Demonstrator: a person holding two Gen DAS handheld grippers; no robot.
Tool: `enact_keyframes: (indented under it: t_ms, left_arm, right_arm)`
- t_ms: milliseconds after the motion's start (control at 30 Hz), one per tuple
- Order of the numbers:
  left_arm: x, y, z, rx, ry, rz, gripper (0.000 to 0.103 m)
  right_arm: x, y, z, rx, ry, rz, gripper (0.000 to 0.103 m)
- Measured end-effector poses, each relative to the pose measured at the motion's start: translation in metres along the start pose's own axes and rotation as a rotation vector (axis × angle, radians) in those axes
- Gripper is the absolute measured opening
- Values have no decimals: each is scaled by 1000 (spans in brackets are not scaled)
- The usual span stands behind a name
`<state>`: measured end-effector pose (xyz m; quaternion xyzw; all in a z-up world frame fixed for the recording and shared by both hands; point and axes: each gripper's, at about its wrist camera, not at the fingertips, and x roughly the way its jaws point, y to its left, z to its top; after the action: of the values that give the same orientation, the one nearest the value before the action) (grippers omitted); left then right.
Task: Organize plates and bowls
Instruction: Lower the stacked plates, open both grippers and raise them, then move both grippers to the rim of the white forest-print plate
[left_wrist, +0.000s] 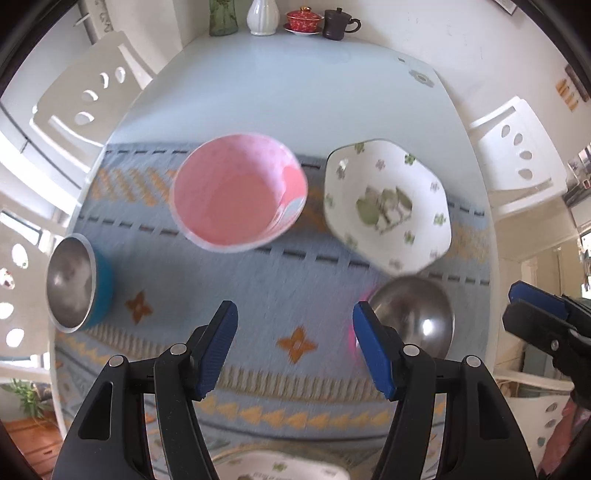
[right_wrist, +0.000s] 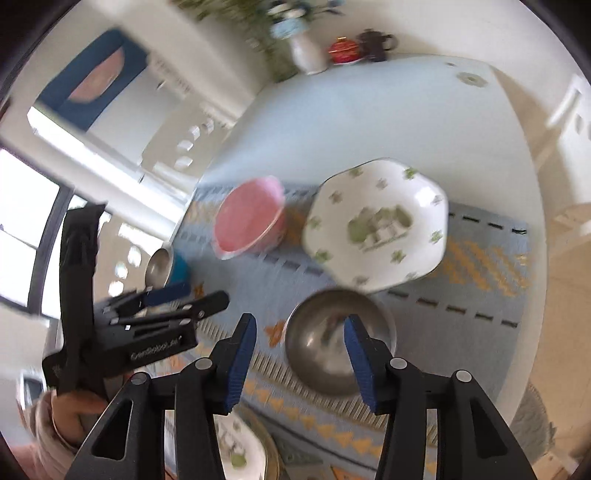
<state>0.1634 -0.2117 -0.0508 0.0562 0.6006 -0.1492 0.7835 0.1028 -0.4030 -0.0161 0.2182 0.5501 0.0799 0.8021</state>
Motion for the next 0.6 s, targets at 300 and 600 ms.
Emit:
enact_keyframes:
  t_ms: [300, 600]
  left_arm:
    - [52, -24, 37, -22, 50, -38, 63]
    - [101, -29, 52, -42, 101, -16, 63]
  right_arm:
    - [47, -60, 40, 101, 58, -65, 49]
    - [93, -107, 47, 137, 88, -167, 49]
